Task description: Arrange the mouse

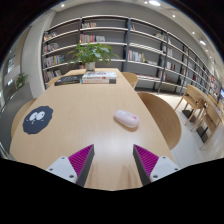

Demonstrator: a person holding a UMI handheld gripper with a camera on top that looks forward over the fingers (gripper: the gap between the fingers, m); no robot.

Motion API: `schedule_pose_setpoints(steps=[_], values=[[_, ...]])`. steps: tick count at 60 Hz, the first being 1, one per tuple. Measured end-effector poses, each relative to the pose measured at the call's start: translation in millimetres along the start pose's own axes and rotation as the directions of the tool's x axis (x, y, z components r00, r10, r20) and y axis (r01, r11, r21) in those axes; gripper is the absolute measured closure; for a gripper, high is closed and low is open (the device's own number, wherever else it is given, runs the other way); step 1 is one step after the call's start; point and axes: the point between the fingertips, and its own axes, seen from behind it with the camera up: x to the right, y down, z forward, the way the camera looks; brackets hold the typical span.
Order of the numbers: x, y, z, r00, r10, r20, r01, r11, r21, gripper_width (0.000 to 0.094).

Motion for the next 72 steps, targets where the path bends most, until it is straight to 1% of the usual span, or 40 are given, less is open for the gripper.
schedule_pose_setpoints(steps=[1, 2, 4, 5, 12, 20, 27, 36, 38, 40, 44, 47, 50, 53, 56, 59, 60, 62, 65, 67, 72], values=[[5.2, -1.0, 6.7, 1.000, -0.002, -0.002, 0.002, 1.000, -0.003, 0.0155], [-0.8, -21.0, -5.8, 1.000, -0.002, -0.007, 0.002, 1.000, -0.018, 0.0156], [20.3, -19.8, 9.9, 1.000, -0.007, -0.009, 0.007, 1.000, -0.017, 0.0155], [21.9, -11.3, 26.2, 1.000, -0.009, -0.013, 0.009, 1.000, -0.011, 0.0156], [49.6, -27.6, 66.8, 1.000, -0.021, -0.021, 0.020, 1.000, -0.024, 0.0156], [61.0, -40.4, 106.9, 1.000, -0.010, 0.005, 0.011, 0.999, -0.047, 0.0156], [63.6, -61.1, 130.4, 0.998, -0.032, 0.046, 0.033, 0.999, -0.029, 0.0155], [69.6, -77.9, 153.7, 0.998, -0.008, 0.058, 0.010, 0.999, -0.037, 0.0168], [71.0, -80.0, 156.7, 0.998, 0.005, 0.058, -0.003, 0.999, -0.041, 0.0184], [70.5, -81.3, 158.6, 0.998, 0.017, 0.064, -0.014, 0.999, -0.045, 0.0224], [66.4, -81.7, 162.8, 0.997, 0.020, 0.069, -0.017, 0.999, -0.048, 0.0334], [61.3, -81.9, 162.6, 0.997, 0.008, 0.082, -0.004, 0.999, -0.047, 0.0456], [61.1, -82.1, 162.9, 0.997, 0.004, 0.076, 0.000, 0.999, -0.052, 0.0459], [60.5, -81.5, 163.1, 0.997, 0.011, 0.073, -0.006, 0.998, -0.065, 0.0487], [60.1, -80.1, 163.6, 0.997, 0.012, 0.072, -0.005, 0.996, -0.094, 0.0508], [60.8, -80.0, 163.9, 0.998, 0.013, 0.068, -0.005, 0.993, -0.122, 0.0555], [60.8, -80.3, 163.9, 0.998, 0.016, 0.067, -0.007, 0.992, -0.129, 0.0554], [60.8, -81.6, 163.5, 0.998, 0.027, 0.059, -0.018, 0.989, -0.145, 0.0599], [59.1, -83.3, 158.9, 0.999, 0.037, 0.038, -0.030, 0.984, -0.176, 0.0600], [53.3, -95.3, 153.2, 0.999, 0.035, 0.034, -0.028, 0.985, -0.168, 0.0600], [24.5, -153.5, 137.2, 0.999, 0.026, 0.024, -0.024, 0.996, -0.086, 0.0599]])
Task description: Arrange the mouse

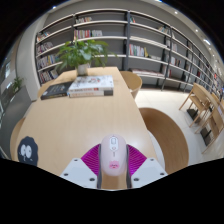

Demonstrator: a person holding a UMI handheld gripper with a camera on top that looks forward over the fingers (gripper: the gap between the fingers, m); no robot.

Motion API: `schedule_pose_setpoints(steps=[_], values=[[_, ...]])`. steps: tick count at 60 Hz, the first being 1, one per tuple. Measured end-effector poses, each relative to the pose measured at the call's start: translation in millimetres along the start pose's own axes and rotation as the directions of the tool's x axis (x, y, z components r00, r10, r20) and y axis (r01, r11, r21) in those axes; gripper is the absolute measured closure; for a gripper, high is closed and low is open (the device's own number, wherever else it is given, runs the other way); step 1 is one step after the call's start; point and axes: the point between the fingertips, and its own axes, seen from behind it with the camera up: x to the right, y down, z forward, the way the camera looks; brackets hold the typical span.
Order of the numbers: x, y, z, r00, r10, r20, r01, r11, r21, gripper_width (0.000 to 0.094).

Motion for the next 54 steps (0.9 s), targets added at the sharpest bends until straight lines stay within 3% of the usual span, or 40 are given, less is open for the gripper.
schedule_pose_setpoints(steps=[14, 22, 26, 34, 44, 54], values=[[-162.5, -140.2, -102.2, 0.997, -0.017, 0.074, -0.004, 0.961, 0.275, 0.0602], [-273.1, -139.6, -135.3, 0.987, -0.054, 0.153, 0.003, 0.948, 0.318, 0.0603], [-320.1, -130.8, -132.2, 0.980, -0.084, 0.180, 0.028, 0.956, 0.293, 0.0603], [-386.8, -52.1, -96.6, 0.971, -0.107, 0.216, 0.070, 0.983, 0.171, 0.0602], [-409.3, 43.1, -45.5, 0.973, -0.115, 0.202, 0.116, 0.993, 0.008, 0.0603], [-408.8, 103.5, -15.9, 0.977, -0.119, 0.176, 0.136, 0.987, -0.088, 0.0593]])
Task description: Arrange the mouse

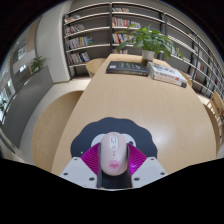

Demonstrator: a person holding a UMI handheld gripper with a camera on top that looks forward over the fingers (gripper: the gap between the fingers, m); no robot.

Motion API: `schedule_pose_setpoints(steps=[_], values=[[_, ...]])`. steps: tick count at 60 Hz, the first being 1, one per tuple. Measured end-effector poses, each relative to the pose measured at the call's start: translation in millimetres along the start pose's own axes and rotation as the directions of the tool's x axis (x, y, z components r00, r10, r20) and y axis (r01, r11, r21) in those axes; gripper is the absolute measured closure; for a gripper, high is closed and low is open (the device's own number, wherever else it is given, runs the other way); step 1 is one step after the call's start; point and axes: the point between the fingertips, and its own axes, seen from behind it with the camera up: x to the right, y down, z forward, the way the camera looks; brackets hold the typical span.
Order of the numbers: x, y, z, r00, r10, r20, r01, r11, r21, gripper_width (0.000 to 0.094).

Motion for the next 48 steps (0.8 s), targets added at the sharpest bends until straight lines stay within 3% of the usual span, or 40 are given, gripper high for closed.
schedule_pose_setpoints(steps=[2, 6, 14, 15, 19, 20, 36, 48], values=[[-1.0, -3.2, 1.0, 1.000, -0.006, -0.005, 0.006, 0.999, 0.036, 0.0596], [1.3, -8.3, 0.7, 1.000, -0.013, -0.012, 0.014, 0.999, 0.030, 0.0576], [-0.2, -1.1, 4.1, 1.000, 0.009, -0.014, -0.009, 1.000, 0.019, 0.0457], [0.2, -0.9, 4.1, 1.000, 0.016, -0.015, -0.016, 1.000, 0.012, 0.0427], [6.3, -4.8, -2.1, 0.998, 0.052, -0.041, -0.052, 0.999, -0.013, 0.0089], [6.5, -7.7, -5.8, 0.997, 0.058, -0.042, -0.058, 0.998, -0.005, 0.0066], [28.1, -79.3, -106.6, 0.994, 0.098, -0.037, -0.092, 0.985, 0.144, 0.0067], [62.1, -75.7, -176.0, 0.995, 0.083, -0.062, -0.069, 0.977, 0.203, 0.0069]])
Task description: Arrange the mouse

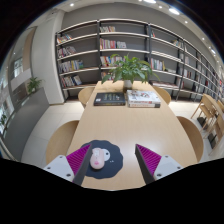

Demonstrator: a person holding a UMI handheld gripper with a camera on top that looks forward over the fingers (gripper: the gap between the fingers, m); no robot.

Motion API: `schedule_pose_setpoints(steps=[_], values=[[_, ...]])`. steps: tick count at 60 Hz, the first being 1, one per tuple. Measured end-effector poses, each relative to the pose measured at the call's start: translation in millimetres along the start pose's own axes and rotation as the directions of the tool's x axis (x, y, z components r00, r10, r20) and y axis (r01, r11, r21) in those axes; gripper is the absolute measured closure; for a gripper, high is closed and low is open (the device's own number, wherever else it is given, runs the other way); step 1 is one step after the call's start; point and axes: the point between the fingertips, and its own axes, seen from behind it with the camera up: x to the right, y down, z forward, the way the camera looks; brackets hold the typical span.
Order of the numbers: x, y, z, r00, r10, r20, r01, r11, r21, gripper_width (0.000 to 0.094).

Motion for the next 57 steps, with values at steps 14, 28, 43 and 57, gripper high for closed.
schedule_pose_setpoints(steps=[14, 28, 43, 57], values=[[57.3, 18.5, -50.3, 0.999, -0.015, -0.035, 0.016, 0.999, 0.032, 0.0070], [96.8, 51.2, -79.1, 0.999, -0.006, -0.037, 0.007, 1.000, 0.026, 0.0077], [108.4, 79.9, -94.2, 1.000, 0.000, -0.025, 0.000, 1.000, -0.001, 0.0081], [108.8, 83.8, -97.6, 1.000, -0.003, -0.023, 0.003, 1.000, 0.000, 0.0084]])
